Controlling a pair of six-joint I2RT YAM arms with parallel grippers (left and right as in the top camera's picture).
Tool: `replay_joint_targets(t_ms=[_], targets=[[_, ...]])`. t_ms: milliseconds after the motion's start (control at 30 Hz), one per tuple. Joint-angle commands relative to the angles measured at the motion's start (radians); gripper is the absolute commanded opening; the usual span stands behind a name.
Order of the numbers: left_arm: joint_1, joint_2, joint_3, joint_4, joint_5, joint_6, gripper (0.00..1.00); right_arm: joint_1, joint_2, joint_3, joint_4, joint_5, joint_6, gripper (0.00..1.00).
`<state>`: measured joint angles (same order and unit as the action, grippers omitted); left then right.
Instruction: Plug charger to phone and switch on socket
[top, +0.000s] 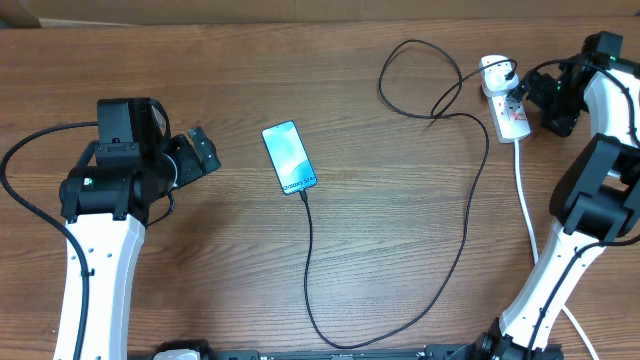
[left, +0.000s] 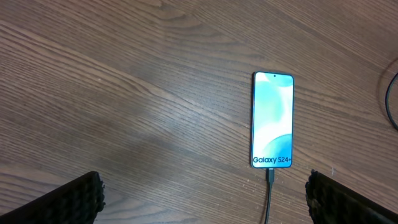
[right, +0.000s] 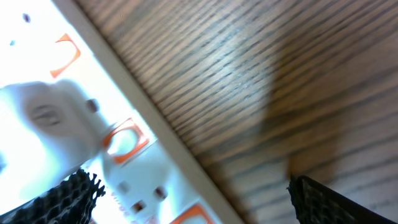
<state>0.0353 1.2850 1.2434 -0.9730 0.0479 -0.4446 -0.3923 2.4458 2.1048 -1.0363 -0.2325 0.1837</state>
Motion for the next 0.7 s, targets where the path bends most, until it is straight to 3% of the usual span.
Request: replay_joint_targets(t_ms=[0,233,667], targets=[[0.005,0.004,0.003,0.002,-0.003,0.011,0.99,-0.009,-0.181,0.011,-0.016,-0.024,0.043,1.00],[0.005,0.004,0.003,0.002,-0.003,0.011,1.00,-0.009,-0.393,0.011,-0.120,-0.024,0.056,1.00],[0.005,0.004,0.003,0.002,-0.003,0.011,0.99,0.058,-0.742,0.010,-0.489,-0.031,0.098,1.00]])
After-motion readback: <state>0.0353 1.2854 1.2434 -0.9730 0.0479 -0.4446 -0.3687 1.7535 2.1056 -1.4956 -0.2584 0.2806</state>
